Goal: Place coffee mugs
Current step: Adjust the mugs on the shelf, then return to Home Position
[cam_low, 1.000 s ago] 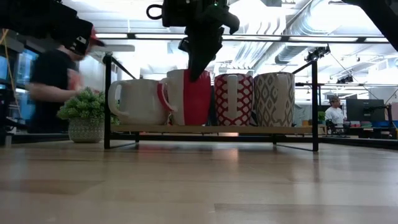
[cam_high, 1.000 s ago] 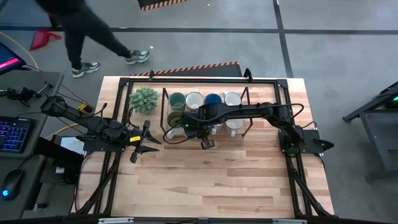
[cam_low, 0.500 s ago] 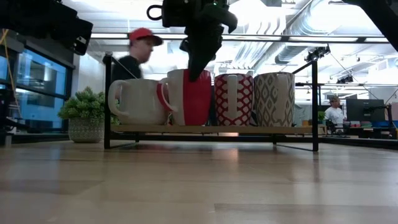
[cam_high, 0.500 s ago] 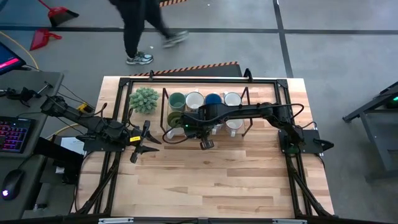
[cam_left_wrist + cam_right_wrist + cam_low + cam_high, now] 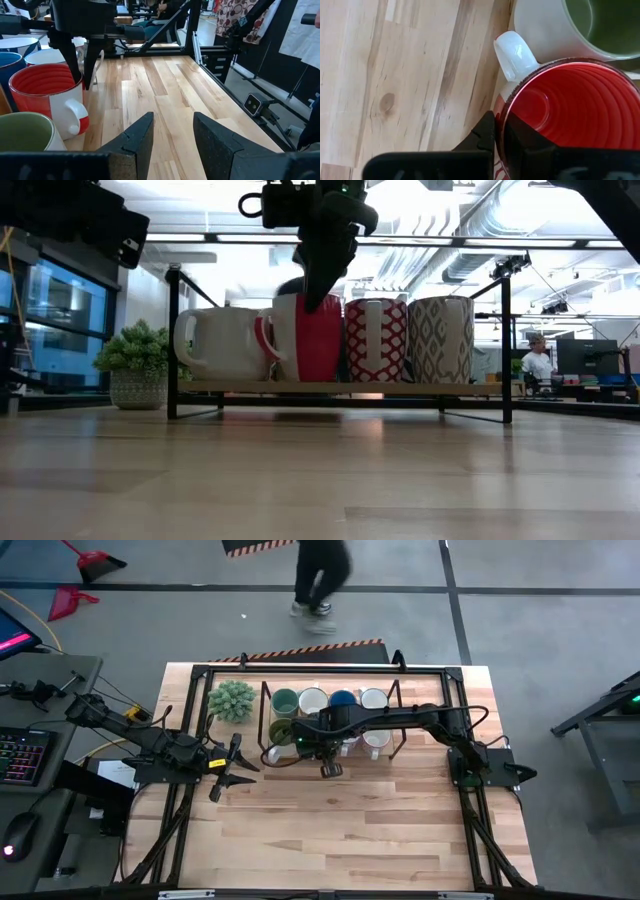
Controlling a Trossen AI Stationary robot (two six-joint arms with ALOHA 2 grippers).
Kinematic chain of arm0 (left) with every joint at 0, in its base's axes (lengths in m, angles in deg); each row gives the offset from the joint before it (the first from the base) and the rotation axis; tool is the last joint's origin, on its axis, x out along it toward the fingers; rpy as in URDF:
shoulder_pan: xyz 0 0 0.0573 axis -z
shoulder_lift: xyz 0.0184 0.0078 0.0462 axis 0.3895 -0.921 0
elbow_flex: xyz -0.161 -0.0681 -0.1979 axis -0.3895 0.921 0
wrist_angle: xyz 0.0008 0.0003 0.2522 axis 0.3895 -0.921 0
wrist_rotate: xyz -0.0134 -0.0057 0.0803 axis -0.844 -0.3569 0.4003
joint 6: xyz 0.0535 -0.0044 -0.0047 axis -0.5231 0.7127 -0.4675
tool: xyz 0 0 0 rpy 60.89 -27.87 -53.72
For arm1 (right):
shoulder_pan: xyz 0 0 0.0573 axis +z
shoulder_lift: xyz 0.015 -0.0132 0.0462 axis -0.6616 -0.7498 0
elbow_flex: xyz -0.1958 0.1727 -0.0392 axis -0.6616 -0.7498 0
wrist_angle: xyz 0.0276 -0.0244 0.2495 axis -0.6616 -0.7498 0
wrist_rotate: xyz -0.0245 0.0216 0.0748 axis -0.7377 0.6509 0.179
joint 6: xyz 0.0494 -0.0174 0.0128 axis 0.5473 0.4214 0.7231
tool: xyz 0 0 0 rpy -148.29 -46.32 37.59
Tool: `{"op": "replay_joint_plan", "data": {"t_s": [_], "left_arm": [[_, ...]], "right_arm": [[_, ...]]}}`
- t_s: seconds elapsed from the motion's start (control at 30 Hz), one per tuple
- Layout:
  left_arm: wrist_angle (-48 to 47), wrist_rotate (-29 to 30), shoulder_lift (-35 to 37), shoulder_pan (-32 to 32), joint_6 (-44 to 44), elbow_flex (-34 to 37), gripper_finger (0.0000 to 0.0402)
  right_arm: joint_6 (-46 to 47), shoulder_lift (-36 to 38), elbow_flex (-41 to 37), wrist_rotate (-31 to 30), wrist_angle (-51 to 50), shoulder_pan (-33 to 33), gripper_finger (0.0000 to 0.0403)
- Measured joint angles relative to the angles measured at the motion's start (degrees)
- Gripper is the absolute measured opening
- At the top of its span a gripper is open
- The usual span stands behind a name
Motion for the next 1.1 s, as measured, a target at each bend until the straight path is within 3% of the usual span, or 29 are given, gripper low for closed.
{"op": "replay_joint_plan", "data": {"t_s": [0.7, 1.1], "left_arm": [[0.0, 0.0, 0.0, 0.0, 0.0, 0.0, 0.0129], [0.0, 0.0, -0.01, -0.02, 0.02, 0.0, 0.0129]], "right_arm": [[0.2, 0.0, 0.0, 1.02, 0.02, -0.04, 0.0004], [1.42, 0.0, 0.0, -1.97, 0.02, -0.09, 0.0099]]}}
